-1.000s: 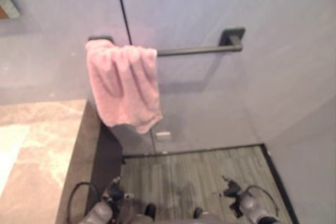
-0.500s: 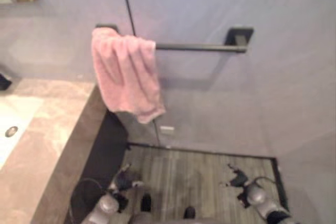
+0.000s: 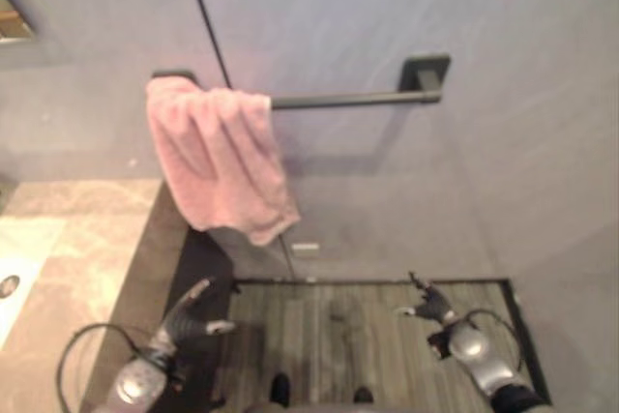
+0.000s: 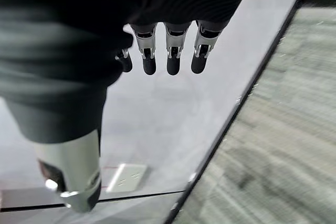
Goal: Put brush and paste in cup on sink, flatten towel.
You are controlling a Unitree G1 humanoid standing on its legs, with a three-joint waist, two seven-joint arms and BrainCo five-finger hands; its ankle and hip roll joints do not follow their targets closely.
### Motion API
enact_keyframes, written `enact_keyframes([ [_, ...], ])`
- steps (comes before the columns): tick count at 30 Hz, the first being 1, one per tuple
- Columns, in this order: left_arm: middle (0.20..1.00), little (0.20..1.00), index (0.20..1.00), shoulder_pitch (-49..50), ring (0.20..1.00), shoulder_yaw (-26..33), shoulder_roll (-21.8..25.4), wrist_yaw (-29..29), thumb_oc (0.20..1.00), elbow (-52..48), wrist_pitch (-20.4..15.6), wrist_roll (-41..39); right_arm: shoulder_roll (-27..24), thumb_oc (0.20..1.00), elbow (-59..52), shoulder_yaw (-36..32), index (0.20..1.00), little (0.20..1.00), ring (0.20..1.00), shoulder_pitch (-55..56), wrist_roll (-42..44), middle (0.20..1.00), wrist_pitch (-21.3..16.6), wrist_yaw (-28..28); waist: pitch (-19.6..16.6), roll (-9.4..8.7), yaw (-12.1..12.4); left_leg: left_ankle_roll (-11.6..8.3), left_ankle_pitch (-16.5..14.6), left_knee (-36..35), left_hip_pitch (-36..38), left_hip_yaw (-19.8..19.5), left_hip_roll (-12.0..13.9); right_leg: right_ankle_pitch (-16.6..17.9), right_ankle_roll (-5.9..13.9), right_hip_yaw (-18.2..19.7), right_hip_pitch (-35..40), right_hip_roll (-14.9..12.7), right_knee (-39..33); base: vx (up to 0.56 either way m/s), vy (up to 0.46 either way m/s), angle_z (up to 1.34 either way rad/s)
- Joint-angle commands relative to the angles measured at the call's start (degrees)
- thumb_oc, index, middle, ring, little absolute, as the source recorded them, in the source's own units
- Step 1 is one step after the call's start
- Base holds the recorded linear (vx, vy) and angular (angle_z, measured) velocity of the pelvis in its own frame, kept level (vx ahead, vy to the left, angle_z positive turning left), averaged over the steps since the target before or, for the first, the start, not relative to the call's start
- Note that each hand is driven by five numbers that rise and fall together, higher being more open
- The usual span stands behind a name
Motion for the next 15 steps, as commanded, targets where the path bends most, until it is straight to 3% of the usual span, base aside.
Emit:
enact_keyframes([
  [1,1.000,1.000,1.000,1.48,1.000,3.46,6.23,-4.32,1.000,-6.14,-4.46,-10.40,-1.61,1.000,-5.45,2.05,1.000,1.000,1.000,-2.43,6.03,1.000,-3.25,2.29,-1.02,-1.90,0.69,3.89,-4.30,0.71,0.41,0.60,-3.65,0.74,3.70,-0.03,-0.75,-2.17,0.29,0.02,0.079,0.01],
  [4,1.000,1.000,1.000,2.27,1.000,5.42,9.78,-5.88,1.000,-10.60,-4.47,-13.92,-2.51,1.000,-10.76,2.72,1.000,1.000,1.000,-3.06,7.94,1.000,-3.40,3.39,-1.04,-1.94,0.93,3.89,-4.32,0.71,0.43,0.48,-3.81,0.91,3.99,-0.39,-0.60,-2.46,0.29,0.01,0.064,-0.14],
  [5,1.000,1.000,1.000,4.32,1.000,8.83,14.56,-6.92,1.000,-13.98,-4.99,-16.95,-3.87,1.000,-15.08,3.55,1.000,1.000,1.000,-3.76,9.53,1.000,-3.77,3.98,-1.20,-1.93,1.33,3.92,-4.37,0.71,0.52,0.37,-3.93,1.13,4.30,-0.73,-0.54,-2.78,0.29,0.01,0.078,-0.14],
  [9,1.000,1.000,1.000,8.02,1.000,14.70,19.70,-8.31,1.000,-17.96,-5.29,-20.96,-4.92,1.000,-19.52,4.90,1.000,1.000,1.000,-5.41,12.20,1.000,-3.71,5.43,-1.38,-1.99,2.19,3.99,-4.39,0.71,0.50,0.40,-4.03,1.38,4.71,-0.94,-0.61,-3.21,0.29,0.01,0.067,0.00],
  [10,1.000,1.000,1.000,9.86,1.000,18.60,22.02,-8.48,1.000,-19.13,-5.58,-23.26,-5.81,1.000,-23.21,5.42,1.000,1.000,1.000,-6.41,13.83,1.000,-3.75,5.79,-1.42,-2.09,2.82,4.14,-4.47,0.71,0.57,0.35,-4.22,1.66,5.07,-0.97,-0.51,-3.52,0.29,0.00,0.097,0.06],
  [15,1.000,1.000,1.000,9.18,1.000,23.32,22.19,-7.73,1.000,-17.64,-7.37,-29.26,-6.26,1.000,-26.00,6.12,1.000,1.000,1.000,-9.76,17.72,1.000,-4.25,5.92,-1.31,-2.23,4.39,4.49,-4.46,0.71,0.57,-0.14,-4.78,2.15,5.62,-1.60,-0.27,-4.36,0.29,0.00,0.065,0.04],
])
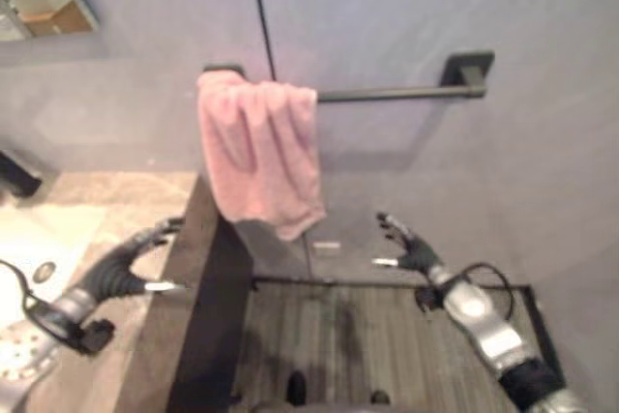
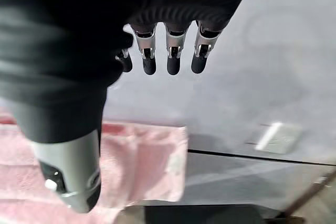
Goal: Put brush and paste in cup on sink, flatten towel.
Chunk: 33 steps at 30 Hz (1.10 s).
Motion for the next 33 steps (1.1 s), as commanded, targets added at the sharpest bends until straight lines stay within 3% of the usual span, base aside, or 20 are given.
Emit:
enact_keyframes([
  [1,1.000,1.000,1.000,-2.99,1.000,4.45,0.11,1.71,1.000,2.40,-4.24,-5.18,-0.38,1.000,-3.21,1.55,1.000,1.000,1.000,-4.88,4.34,1.000,-3.15,0.06,-0.47,-3.04,0.83,3.19,-3.50,0.68,0.90,-1.28,-1.98,0.44,3.11,-1.93,0.37,-1.38,-0.10,0.00,0.071,0.05],
  [6,1.000,1.000,1.000,-7.36,1.000,6.17,-2.35,5.87,1.000,4.57,-3.81,-1.70,1.30,1.000,-3.54,2.06,1.000,1.000,1.000,-8.83,4.19,1.000,-1.96,-1.18,-0.18,-3.24,2.24,3.64,-3.63,0.68,0.55,-1.25,-2.49,0.88,3.35,-2.24,0.06,-2.18,-0.10,0.00,0.081,0.02],
  [16,1.000,1.000,1.000,-13.24,1.000,7.10,1.85,5.79,1.000,10.94,-3.06,-2.58,3.88,1.000,-6.29,6.37,1.000,1.000,1.000,-15.91,6.21,1.000,-0.13,0.03,0.70,-3.92,3.72,4.73,-4.07,0.68,-0.15,-0.14,-3.32,2.13,4.07,-1.08,-1.08,-3.07,-0.10,0.02,0.069,-0.05],
  [24,1.000,1.000,1.000,-22.94,1.000,0.95,5.60,6.12,1.000,18.11,-1.54,-5.22,5.85,1.000,-7.72,10.86,1.000,1.000,1.000,-22.87,6.72,1.000,1.02,0.47,1.90,-4.76,3.85,5.58,-5.29,2.63,-1.17,1.62,-3.74,3.39,4.46,0.17,-1.84,-3.42,-0.10,0.02,0.070,-0.14],
  [26,1.000,1.000,1.000,-27.82,1.000,-2.80,7.88,6.49,1.000,21.23,-0.66,-4.26,7.55,1.000,-7.15,13.21,1.000,1.000,1.000,-26.61,6.11,1.000,2.00,0.36,2.09,-5.30,3.22,6.00,-5.83,2.79,-0.97,3.02,-3.65,4.86,4.79,1.36,-2.38,-3.47,-0.10,0.04,0.105,-0.21],
  [33,1.000,1.000,1.000,-33.86,1.000,-7.21,6.93,7.44,1.000,24.28,0.37,-3.95,9.91,1.000,-4.56,14.84,1.000,1.000,1.000,-30.13,4.56,1.000,3.62,-0.40,2.10,-6.35,2.83,6.52,-6.71,2.76,-0.19,5.23,-3.31,6.54,5.30,3.04,-2.88,-3.36,-0.10,0.04,0.071,-0.25],
])
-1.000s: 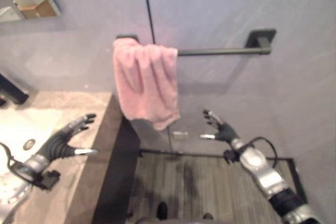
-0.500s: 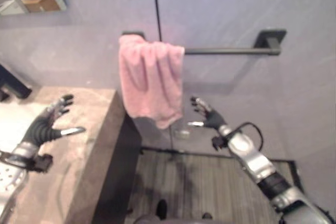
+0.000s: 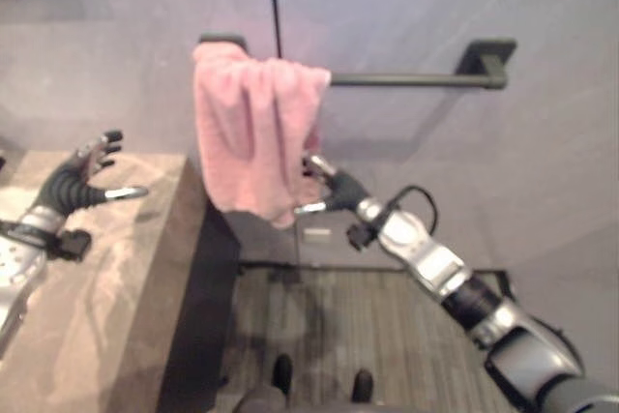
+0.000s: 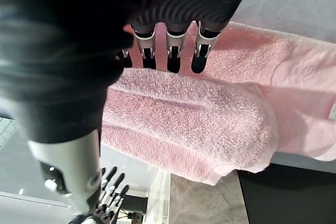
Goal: Put brush and paste in cup on sink, flatten towel.
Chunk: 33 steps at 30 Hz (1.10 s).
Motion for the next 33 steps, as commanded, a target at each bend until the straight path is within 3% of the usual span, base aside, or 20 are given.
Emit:
enact_keyframes([
  [1,1.000,1.000,1.000,-4.49,1.000,0.81,2.63,2.26,1.000,1.73,-1.35,-0.53,1.95,1.000,-0.65,0.31,1.000,1.000,1.000,-4.84,-0.17,1.000,-1.26,-1.25,-0.59,-1.16,0.34,6.04,-6.60,2.77,0.97,-1.54,-3.44,3.90,4.62,-3.25,1.70,-3.21,-0.11,0.03,0.051,-0.19],
  [7,1.000,1.000,1.000,-4.59,1.000,2.81,1.16,3.47,1.000,3.73,-0.10,1.28,2.33,1.000,-0.34,-0.46,1.000,1.000,1.000,-2.69,-1.34,1.000,0.81,-0.60,-0.71,-2.03,-0.38,6.51,-7.67,3.27,1.52,0.50,-3.16,4.82,4.98,-1.89,1.27,-3.07,-0.11,0.03,0.046,-0.19],
  [17,1.000,1.000,1.000,-4.75,1.000,2.82,0.44,2.90,1.000,3.42,0.27,1.50,3.27,1.000,4.70,0.32,1.000,1.000,1.000,-2.51,-0.77,1.000,1.99,0.21,-1.13,-1.89,-0.44,6.80,-8.67,4.09,2.26,1.70,-3.20,4.93,5.27,-0.95,1.52,-3.17,-0.11,0.02,0.023,-0.15],
  [23,1.000,1.000,1.000,-10.28,1.000,-1.45,-1.36,3.41,1.000,6.07,0.29,-0.50,5.67,1.000,8.39,1.53,1.000,1.000,1.000,-6.03,0.20,1.000,2.43,-0.86,-1.53,-1.57,-0.39,6.80,-8.56,3.51,2.50,2.12,-3.26,4.68,5.30,-0.90,1.24,-3.29,-0.11,0.00,0.001,-0.01],
  [33,1.000,1.000,1.000,-28.21,1.000,-15.82,-4.80,4.15,1.000,14.90,0.66,-2.04,10.65,1.000,15.49,4.64,1.000,1.000,1.000,-15.52,3.30,1.000,2.55,-3.42,-1.82,-1.27,-0.11,6.09,-7.14,2.43,0.90,2.35,-3.10,4.53,5.16,-1.63,-0.89,-3.20,-0.11,-0.01,-0.011,0.03],
])
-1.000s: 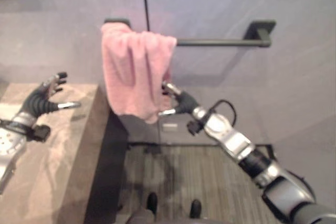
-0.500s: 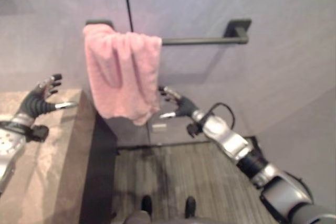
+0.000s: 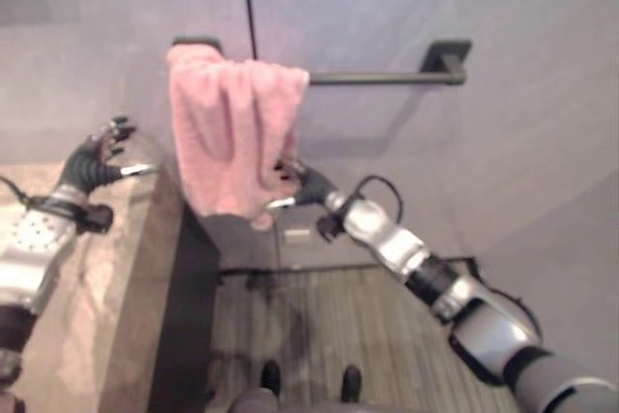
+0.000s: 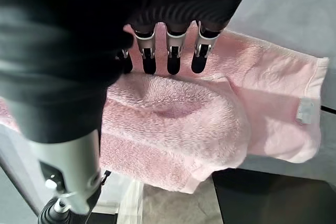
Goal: Put brush and paste in cup on sink, flatten towel.
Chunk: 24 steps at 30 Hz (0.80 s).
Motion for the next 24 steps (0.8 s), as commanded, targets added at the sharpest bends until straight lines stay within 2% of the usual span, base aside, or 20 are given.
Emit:
enact_keyframes([
  [1,1.000,1.000,1.000,-8.18,1.000,-2.23,-0.82,0.28,1.000,1.98,-2.05,-0.89,1.49,1.000,0.77,-0.17,1.000,1.000,1.000,-4.76,3.10,1.000,-2.59,-1.40,-1.04,1.08,-0.65,5.26,-6.62,2.41,-0.20,-3.39,-3.14,2.32,5.16,-4.39,0.73,-3.27,-0.09,0.00,0.000,0.00],
  [8,1.000,1.000,1.000,-12.04,1.000,-5.96,-4.40,-0.44,1.000,4.07,-1.46,-2.08,1.66,1.000,-1.21,0.17,1.000,1.000,1.000,-3.89,3.32,1.000,-2.78,-1.27,-0.93,1.09,-1.66,5.06,-6.19,1.96,-0.60,-3.08,-2.99,2.26,5.03,-4.19,-0.01,-3.04,-0.09,0.00,0.000,0.00],
  [9,1.000,1.000,1.000,-12.29,1.000,-6.51,-4.45,-0.83,1.000,3.95,-1.32,-2.22,1.57,0.944,-1.45,0.29,0.944,0.944,0.944,-3.56,3.29,0.944,-2.76,-1.13,-0.96,1.11,-1.82,5.04,-6.19,1.85,-0.49,-3.04,-2.98,2.22,5.03,-4.14,0.02,-3.04,-0.09,0.00,0.000,0.00],
  [12,1.000,1.000,1.000,-12.86,1.000,-7.65,-4.79,-1.36,1.000,3.92,-1.20,-2.17,1.46,0.881,-1.80,0.51,0.881,0.881,0.881,-2.77,3.22,0.881,-2.73,-0.79,-1.14,1.22,-2.10,5.01,-6.18,1.64,-0.18,-3.00,-3.01,2.11,5.06,-4.18,0.16,-3.04,-0.09,0.00,0.000,0.00],
  [14,1.000,1.000,1.000,-13.51,1.000,-8.53,-5.21,-1.55,1.000,4.52,-0.98,-1.60,1.54,0.799,-2.02,0.62,0.799,0.799,0.799,-2.10,3.36,0.799,-2.81,-0.61,-1.24,1.30,-2.37,4.97,-6.19,1.55,0.01,-2.97,-2.94,1.98,5.01,-4.19,0.31,-3.06,-0.09,0.00,0.000,0.00],
  [15,1.000,1.000,1.000,-14.13,1.000,-8.96,-5.56,-1.51,1.000,5.22,-0.92,-1.28,1.46,0.633,-2.32,0.67,0.633,0.633,0.633,-1.80,3.52,0.633,-2.82,-0.55,-1.30,1.37,-2.52,4.96,-6.16,1.42,0.14,-2.93,-2.92,1.90,4.99,-4.18,0.34,-3.05,-0.09,0.00,0.000,0.00],
  [16,1.000,1.000,1.000,-15.52,1.000,-9.85,-6.36,-1.36,1.000,6.35,-0.86,-0.93,1.38,0.561,-2.72,0.64,0.561,0.561,0.561,-1.29,3.88,0.561,-2.90,-0.47,-1.38,1.52,-2.83,4.90,-6.05,1.27,0.17,-2.93,-2.87,1.77,4.95,-4.22,0.29,-3.07,-0.09,0.00,0.000,0.00],
  [17,1.000,1.000,1.000,-15.55,1.000,-9.88,-6.37,-1.36,1.000,6.37,-0.87,-0.93,1.37,0.539,-2.73,0.63,0.539,0.539,0.539,-1.29,3.88,0.539,-2.90,-0.47,-1.37,1.52,-2.81,4.90,-6.05,1.27,0.18,-2.93,-2.87,1.77,4.95,-4.22,0.29,-3.07,-0.09,0.00,0.000,0.00],
  [18,1.000,1.000,1.000,-16.72,1.000,-10.53,-7.69,-1.02,1.000,7.98,-0.79,-0.71,1.64,0.200,-2.62,0.52,0.200,0.200,0.200,-0.89,4.24,0.200,-3.10,-0.54,-1.48,1.62,-3.05,4.87,-5.94,1.11,0.20,-2.94,-2.90,1.65,4.94,-4.18,0.21,-3.08,-0.09,0.00,0.000,0.00],
  [24,1.000,1.000,1.000,-19.34,1.000,-11.77,-9.40,-0.40,1.000,9.29,-0.89,-0.36,1.55,0.200,-3.79,0.47,0.200,0.200,0.200,0.22,4.88,0.200,-3.27,-0.51,-1.38,1.92,-3.40,4.83,-5.72,1.02,-0.13,-3.04,-3.03,1.64,4.93,-4.21,-0.16,-3.25,-0.09,0.00,0.000,0.00],
])
